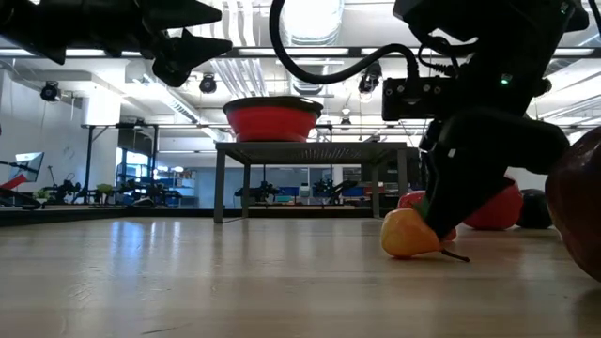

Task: Pick & Place Fruit
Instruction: Put the top red strawberry into the red strainer bowl on the shelf

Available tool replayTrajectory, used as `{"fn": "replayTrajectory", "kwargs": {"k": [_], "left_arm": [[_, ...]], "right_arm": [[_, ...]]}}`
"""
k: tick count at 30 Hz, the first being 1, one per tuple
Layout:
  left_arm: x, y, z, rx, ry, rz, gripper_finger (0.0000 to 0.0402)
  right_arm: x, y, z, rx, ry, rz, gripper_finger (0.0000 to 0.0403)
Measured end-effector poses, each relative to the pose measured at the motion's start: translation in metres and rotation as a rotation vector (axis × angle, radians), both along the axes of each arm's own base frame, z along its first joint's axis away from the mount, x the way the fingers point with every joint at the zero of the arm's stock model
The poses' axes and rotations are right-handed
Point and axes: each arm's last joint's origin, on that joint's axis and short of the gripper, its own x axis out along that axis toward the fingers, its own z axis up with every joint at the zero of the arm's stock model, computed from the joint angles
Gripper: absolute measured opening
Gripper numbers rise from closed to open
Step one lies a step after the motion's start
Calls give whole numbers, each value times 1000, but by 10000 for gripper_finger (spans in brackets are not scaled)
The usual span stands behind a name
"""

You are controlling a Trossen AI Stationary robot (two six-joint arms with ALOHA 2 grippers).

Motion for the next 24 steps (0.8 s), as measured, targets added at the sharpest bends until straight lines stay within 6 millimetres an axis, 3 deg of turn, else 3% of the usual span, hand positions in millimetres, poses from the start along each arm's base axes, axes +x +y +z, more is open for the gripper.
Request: {"fn": "replayTrajectory", "kwargs": {"k": [6,12,19,24], "left_arm": [[0,0,-1,1,5,0,262],[0,0,-4,30,36,0,262],[6,-1,-16,218,121,-6,262],[20,-7,-22,287,167,-38,261]], "right_arm": [[-1,0,7,13,-14,10,148],[0,3,31,45,-79,56,140],[-1,3,66,69,-183,94,146],[-3,1,81,42,-236,93,146]]}}
